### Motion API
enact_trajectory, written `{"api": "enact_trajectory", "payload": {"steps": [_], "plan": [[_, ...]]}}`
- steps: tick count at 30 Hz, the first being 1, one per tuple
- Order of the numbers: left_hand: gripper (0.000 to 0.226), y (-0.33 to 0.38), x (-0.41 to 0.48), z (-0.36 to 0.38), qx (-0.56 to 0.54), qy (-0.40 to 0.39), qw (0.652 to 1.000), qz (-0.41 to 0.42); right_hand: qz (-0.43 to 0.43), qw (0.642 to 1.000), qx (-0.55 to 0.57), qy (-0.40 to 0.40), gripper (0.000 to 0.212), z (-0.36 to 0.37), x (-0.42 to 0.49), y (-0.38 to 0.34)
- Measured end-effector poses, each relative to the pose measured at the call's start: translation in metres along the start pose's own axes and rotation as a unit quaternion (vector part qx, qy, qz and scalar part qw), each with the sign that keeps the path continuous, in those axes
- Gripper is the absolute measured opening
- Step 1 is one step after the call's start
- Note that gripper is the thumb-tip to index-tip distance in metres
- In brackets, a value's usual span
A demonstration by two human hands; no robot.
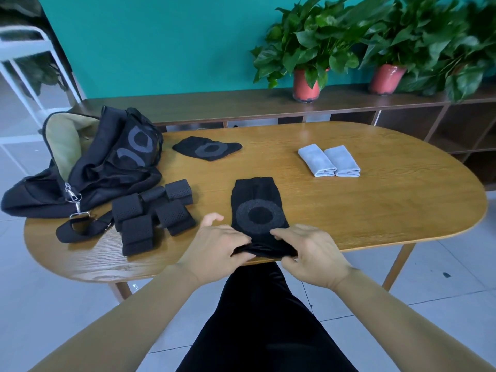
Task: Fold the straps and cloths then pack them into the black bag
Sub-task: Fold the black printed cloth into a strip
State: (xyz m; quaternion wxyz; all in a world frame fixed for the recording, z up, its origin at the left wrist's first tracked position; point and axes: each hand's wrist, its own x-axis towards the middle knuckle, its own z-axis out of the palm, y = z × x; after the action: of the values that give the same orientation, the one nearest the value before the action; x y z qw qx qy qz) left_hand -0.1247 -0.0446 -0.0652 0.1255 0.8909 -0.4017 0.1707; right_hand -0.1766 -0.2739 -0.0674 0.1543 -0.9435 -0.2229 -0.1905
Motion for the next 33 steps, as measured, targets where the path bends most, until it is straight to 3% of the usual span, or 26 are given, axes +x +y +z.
{"api": "enact_trajectory", "payload": {"steps": [4, 10, 13, 18, 27, 30, 33], "plan": [[0.06, -0.001, 0.011, 0.002, 0.006, -0.01, 0.991, -0.133, 0.103, 0.994, 0.031, 0.021, 0.044, -0.002, 0.018, -0.003], [0.03, 0.007, 0.029, 0.002, -0.001, -0.031, 0.964, -0.262, 0.237, 0.97, 0.046, 0.009, 0.052, 0.006, 0.038, -0.004], [0.044, 0.01, 0.032, 0.005, -0.016, -0.021, 0.953, -0.302, 0.267, 0.963, 0.032, 0.01, 0.051, 0.01, 0.042, -0.006], [0.054, 0.011, 0.038, 0.007, -0.007, -0.02, 0.943, -0.332, 0.298, 0.954, 0.007, 0.018, 0.044, 0.017, 0.048, -0.007], [0.035, 0.014, 0.042, 0.006, 0.069, -0.048, 0.939, -0.332, 0.296, 0.952, -0.08, 0.018, 0.029, 0.024, 0.051, -0.01], [0.028, 0.018, 0.041, 0.002, 0.084, -0.039, 0.944, -0.316, 0.261, 0.957, -0.109, 0.066, 0.019, 0.03, 0.047, -0.011], [0.022, 0.022, 0.034, 0.002, 0.081, 0.039, 0.957, -0.274, 0.188, 0.963, -0.13, 0.145, 0.016, 0.032, 0.038, -0.006]]}}
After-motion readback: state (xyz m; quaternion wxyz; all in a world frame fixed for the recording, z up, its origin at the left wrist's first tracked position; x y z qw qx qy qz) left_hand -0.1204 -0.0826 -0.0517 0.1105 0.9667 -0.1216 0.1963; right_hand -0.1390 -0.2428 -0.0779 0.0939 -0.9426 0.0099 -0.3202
